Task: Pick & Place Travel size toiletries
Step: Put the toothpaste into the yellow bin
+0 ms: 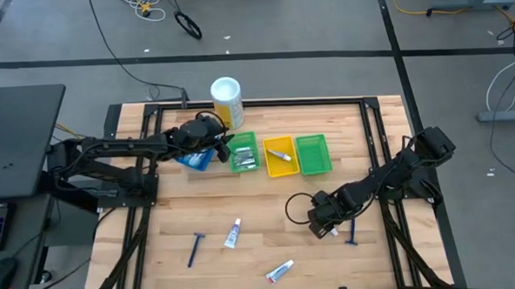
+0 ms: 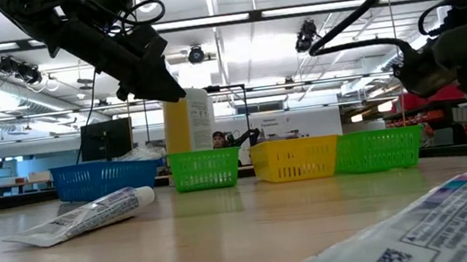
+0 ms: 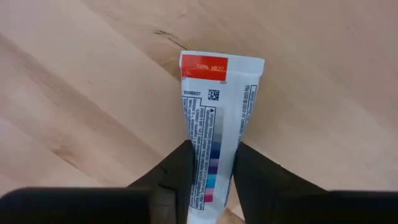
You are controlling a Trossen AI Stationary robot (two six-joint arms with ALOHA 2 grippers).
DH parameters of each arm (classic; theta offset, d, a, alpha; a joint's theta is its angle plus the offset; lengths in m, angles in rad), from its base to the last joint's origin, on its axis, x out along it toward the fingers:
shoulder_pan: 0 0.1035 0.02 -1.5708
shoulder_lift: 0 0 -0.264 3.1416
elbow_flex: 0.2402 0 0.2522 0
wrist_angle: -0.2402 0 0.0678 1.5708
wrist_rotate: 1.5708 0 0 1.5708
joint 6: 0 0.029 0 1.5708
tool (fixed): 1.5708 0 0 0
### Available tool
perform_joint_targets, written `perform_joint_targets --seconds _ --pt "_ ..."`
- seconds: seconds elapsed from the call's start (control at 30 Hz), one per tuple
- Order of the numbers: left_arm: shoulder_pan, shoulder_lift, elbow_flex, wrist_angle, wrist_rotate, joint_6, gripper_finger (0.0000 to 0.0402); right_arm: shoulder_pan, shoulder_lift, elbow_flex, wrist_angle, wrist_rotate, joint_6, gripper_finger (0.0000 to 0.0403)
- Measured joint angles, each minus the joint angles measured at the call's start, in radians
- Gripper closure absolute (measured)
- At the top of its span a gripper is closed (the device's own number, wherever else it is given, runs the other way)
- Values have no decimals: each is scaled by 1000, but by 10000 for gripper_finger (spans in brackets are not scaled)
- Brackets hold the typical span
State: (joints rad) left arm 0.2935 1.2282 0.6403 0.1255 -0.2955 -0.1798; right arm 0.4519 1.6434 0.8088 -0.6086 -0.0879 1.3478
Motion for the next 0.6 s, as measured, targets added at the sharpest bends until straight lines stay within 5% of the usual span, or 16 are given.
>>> perform_joint_targets --seconds 0.33,0.6 --pt "0 0 0 1 1 16 248 -33 -49 20 130 177 -105 295" --pt "0 0 0 7 2 19 248 -176 -57 20 472 347 -599 294"
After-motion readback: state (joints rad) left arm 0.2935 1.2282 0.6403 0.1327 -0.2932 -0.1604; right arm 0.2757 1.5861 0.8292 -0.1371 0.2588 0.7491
